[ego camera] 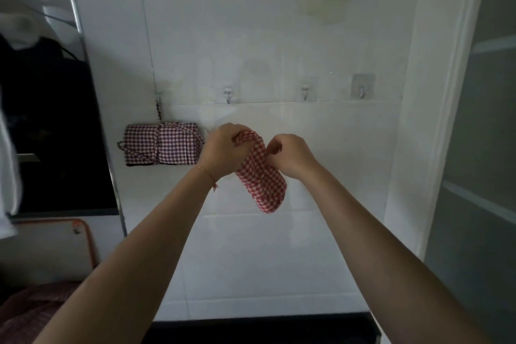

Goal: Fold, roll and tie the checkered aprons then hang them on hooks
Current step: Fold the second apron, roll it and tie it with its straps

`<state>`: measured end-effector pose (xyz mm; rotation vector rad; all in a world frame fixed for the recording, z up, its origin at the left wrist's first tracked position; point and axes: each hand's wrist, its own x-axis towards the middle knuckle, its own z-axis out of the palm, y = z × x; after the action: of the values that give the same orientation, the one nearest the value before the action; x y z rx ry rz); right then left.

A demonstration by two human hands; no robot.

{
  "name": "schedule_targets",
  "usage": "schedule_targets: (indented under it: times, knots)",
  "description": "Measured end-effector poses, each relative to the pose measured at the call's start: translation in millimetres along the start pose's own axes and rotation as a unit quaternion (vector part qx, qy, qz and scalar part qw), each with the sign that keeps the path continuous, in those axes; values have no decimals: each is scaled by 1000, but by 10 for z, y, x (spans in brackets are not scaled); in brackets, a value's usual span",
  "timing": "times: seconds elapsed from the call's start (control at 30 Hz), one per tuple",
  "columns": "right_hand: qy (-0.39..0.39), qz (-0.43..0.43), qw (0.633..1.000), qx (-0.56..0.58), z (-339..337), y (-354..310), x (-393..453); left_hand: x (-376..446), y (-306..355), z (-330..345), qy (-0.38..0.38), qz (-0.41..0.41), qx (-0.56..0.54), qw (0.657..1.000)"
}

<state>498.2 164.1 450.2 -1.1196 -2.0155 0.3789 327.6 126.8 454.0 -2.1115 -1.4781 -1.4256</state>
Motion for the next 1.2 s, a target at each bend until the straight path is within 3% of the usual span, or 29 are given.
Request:
schedule_targets:
  times: [0.2,0.37,0.6,0.87,1.2]
  knots:
    - [3,66,970,235,71,-221,371,262,-158,-343,67,-40,4,997]
    - [-43,67,954,291,129,-376,659,390,-339,-470,101,-84,-24,991]
    - [40,86,956,279,274,-603,1041,579,-529,-476,167,-160,-62,971]
    - [157,-4,977,142,325,-764,1223,794,-714,-472,183,-198,-92,958]
    - [152,-10,987,56,319,-808,1231,804,-758,-394,185,-207,-103,955]
